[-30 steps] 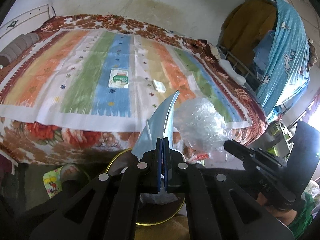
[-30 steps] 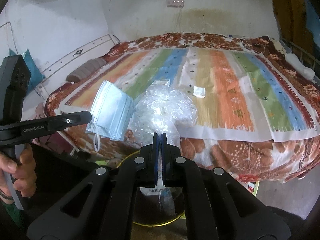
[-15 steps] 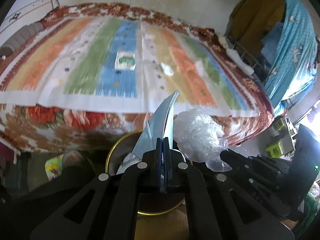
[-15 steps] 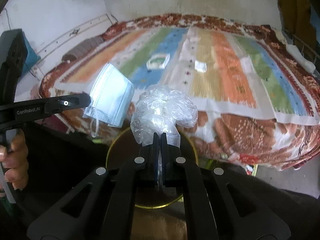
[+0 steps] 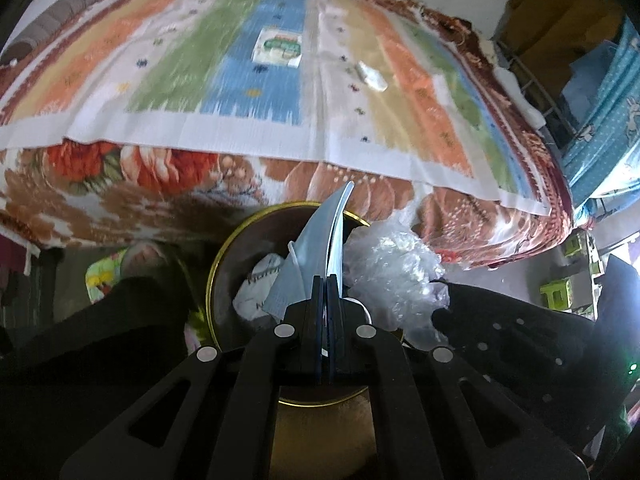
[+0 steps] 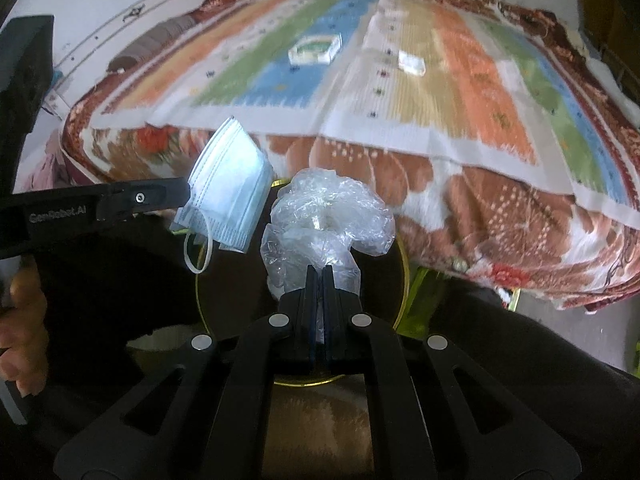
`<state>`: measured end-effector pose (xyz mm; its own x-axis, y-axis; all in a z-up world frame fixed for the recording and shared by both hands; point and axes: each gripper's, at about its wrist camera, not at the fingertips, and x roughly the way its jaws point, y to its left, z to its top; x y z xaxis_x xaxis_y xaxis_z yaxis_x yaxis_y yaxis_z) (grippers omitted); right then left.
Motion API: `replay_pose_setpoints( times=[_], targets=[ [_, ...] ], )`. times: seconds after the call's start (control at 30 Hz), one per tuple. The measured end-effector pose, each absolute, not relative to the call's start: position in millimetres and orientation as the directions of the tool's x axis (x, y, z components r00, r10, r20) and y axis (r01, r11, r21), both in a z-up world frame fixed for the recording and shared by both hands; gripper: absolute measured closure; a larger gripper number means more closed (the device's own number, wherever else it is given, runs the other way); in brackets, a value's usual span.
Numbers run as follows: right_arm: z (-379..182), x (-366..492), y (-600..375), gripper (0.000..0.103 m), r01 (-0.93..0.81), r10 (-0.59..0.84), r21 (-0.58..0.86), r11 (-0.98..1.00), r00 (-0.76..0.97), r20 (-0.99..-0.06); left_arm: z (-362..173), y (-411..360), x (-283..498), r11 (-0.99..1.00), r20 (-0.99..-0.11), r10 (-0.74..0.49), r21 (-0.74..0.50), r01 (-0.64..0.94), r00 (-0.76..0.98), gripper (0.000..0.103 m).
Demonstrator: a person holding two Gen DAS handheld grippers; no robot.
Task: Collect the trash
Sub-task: 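Open both tools to drop the mask and clear bag into the bin, then move both tools forward over the bed toward the eye-drops box and tissue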
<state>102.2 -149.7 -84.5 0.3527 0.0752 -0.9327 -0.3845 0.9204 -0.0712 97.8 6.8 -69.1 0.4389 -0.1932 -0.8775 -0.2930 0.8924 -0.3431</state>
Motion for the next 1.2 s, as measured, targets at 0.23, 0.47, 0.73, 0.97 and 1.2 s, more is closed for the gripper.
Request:
replay_pose_setpoints(
  times=[0.23, 0.47, 0.73, 0.97, 1.2],
  targets=[
    [-111, 116, -152, 0.101, -0.349, 0.047, -0.052, 0.936, 0.271, -0.961, -90, 6, 112, 0.893, -0.912, -0.180, -0.309, -0.329, 0.368, 0.102],
    [-128, 131, -155, 0.101, -0.297, 0.039, -0.027, 0.955, 0.214, -0.976, -106, 9, 123, 0.885, -0.931, -0.176, -0.291, -0.363, 0.318, 0.102],
    [-127, 139, -157, 0.077, -0.277, 0.040, -0.024, 0.961, 0.223, -0.974, -103, 16, 126, 0.871, -0.922, -0.178, -0.310, -0.382, 0.344, 0.082],
    [-119, 139, -160, 0.067, -0.271, 0.050, -0.019, 0.962, 0.245, -0.968, -92, 23, 124, 0.864, -0.907, -0.171, -0.326, -0.384, 0.384, 0.076],
    [-96, 144, -155, 0.056, -0.300, 0.048, -0.052, 0.952, 0.319, -0.947, -63, 29, 127, 0.892, -0.887, -0.085, -0.271, -0.361, 0.454, 0.059]
  ],
)
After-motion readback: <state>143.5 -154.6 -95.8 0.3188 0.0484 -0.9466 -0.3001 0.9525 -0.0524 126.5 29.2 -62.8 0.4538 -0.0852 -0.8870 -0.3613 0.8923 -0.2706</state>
